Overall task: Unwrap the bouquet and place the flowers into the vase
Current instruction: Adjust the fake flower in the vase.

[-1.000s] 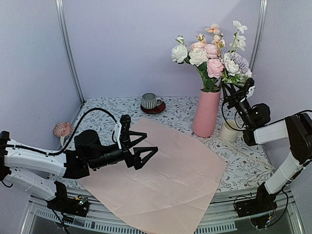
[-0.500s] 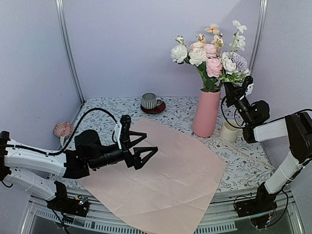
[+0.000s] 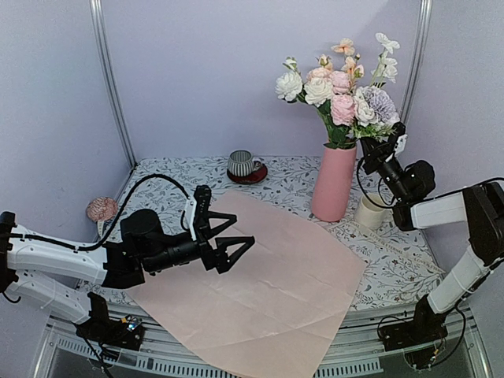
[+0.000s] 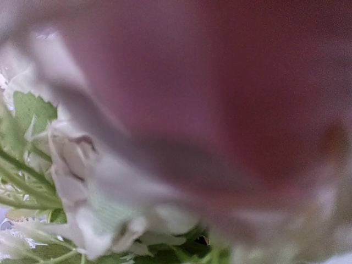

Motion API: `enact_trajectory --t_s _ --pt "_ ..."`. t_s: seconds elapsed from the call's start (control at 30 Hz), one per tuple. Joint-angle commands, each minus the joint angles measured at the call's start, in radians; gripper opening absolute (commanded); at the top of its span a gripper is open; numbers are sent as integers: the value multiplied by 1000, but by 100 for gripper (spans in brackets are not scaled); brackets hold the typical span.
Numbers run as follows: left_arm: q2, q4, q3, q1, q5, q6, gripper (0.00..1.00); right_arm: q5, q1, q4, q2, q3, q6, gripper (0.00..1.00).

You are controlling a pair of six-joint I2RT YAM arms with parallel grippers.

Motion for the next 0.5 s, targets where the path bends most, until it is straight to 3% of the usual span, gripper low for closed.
enact_trajectory --t_s 0.0,0.47 --pt "0 5 7 15 -2 9 97 -47 -5 -128 -38 -3 -31 1" --pt "-8 4 1 15 11 1 96 -58 -5 -190 30 -33 9 2"
